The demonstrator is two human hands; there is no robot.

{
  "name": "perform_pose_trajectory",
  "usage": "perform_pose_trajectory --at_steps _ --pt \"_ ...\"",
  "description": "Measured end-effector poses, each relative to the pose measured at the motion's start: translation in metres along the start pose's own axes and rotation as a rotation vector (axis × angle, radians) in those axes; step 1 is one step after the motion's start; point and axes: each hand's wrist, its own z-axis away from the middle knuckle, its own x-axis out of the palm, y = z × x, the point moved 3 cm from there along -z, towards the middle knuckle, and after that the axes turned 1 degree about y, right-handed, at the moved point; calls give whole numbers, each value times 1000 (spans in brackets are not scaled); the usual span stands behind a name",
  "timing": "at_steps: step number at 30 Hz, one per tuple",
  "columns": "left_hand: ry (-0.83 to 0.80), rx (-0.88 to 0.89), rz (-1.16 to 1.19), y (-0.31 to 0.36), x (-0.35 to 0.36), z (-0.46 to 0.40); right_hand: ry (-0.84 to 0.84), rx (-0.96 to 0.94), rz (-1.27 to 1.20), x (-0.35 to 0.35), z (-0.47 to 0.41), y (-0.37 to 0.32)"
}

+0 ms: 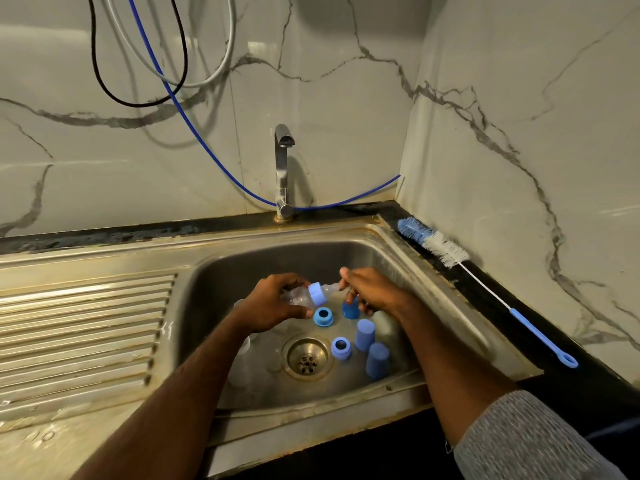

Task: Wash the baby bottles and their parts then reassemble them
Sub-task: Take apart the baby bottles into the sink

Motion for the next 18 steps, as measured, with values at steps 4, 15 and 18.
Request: perform_pose_trajectory --at_steps 4,15,18 --pt "-12 27 -56 0 0 -1 -222 -32 -189 17 1 -11" --pt "-3 22 -1 -3 -14 0 -250 -232 -214 34 0 -34" --pt "-26 -9 54 -5 -16 2 -229 -276 -213 36 3 -37"
